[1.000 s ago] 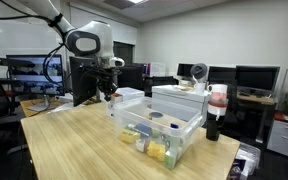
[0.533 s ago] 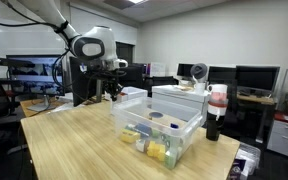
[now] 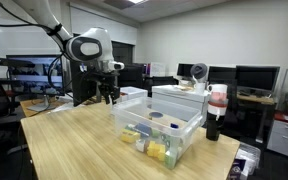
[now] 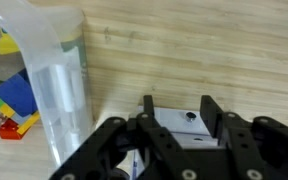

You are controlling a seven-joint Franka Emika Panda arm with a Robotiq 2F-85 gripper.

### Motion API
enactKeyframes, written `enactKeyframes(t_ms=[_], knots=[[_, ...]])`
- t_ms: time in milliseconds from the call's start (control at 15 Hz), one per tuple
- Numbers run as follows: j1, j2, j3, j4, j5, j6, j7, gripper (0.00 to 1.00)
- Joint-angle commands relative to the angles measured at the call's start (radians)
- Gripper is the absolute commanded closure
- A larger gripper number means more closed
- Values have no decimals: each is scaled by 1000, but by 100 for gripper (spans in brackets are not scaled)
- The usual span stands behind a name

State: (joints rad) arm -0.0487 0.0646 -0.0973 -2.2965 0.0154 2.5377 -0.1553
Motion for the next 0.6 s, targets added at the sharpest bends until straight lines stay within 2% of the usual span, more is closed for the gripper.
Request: enactKeyframes(t_ms=[0, 133, 200, 533], knots=[[-9, -115, 3, -83, -67, -13, 105, 15], [-11, -164, 6, -108, -72, -7, 122, 4], [-12, -186, 8, -117, -71, -3, 128, 1], [-15, -291, 21, -160, -75, -10, 148, 0]])
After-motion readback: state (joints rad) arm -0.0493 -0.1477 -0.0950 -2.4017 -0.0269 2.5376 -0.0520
